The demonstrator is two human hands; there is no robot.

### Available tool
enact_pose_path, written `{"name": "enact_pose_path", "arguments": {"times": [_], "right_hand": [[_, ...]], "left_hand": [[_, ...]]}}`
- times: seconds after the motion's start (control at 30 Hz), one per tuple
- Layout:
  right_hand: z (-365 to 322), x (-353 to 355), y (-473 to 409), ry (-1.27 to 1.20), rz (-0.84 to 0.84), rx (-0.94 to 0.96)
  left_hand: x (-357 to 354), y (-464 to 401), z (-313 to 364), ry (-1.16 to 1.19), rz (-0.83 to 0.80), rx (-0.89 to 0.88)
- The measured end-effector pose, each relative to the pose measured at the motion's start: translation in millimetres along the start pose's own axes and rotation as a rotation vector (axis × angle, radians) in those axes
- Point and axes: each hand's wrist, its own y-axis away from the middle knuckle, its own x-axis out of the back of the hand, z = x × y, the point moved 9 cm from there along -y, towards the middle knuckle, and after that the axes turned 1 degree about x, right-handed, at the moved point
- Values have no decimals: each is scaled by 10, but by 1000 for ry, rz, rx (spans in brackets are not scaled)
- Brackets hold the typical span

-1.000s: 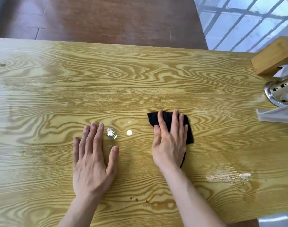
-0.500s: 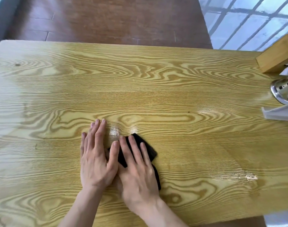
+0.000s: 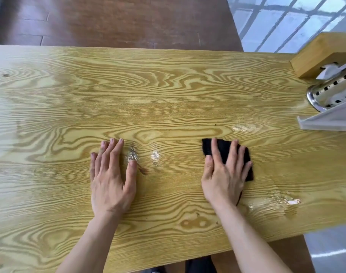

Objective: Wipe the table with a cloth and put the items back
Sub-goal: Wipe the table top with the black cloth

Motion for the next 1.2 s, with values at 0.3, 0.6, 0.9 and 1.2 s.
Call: {"name": "enact_pose_path", "arguments": {"times": [0.3, 0.6, 0.9, 1.2], "right_hand": [[-1969, -413, 1240, -35, -195, 599], [-1362, -249, 1193, -125, -142, 579], [-768, -139, 86, -58, 1, 160], [-2308, -332, 532, -131, -84, 498]], "left_hand": [[179, 17, -139, 275, 12, 58], [568, 164, -336, 153, 140, 93], [542, 140, -780, -88, 71, 94], [587, 151, -912, -37, 90, 107]]}}
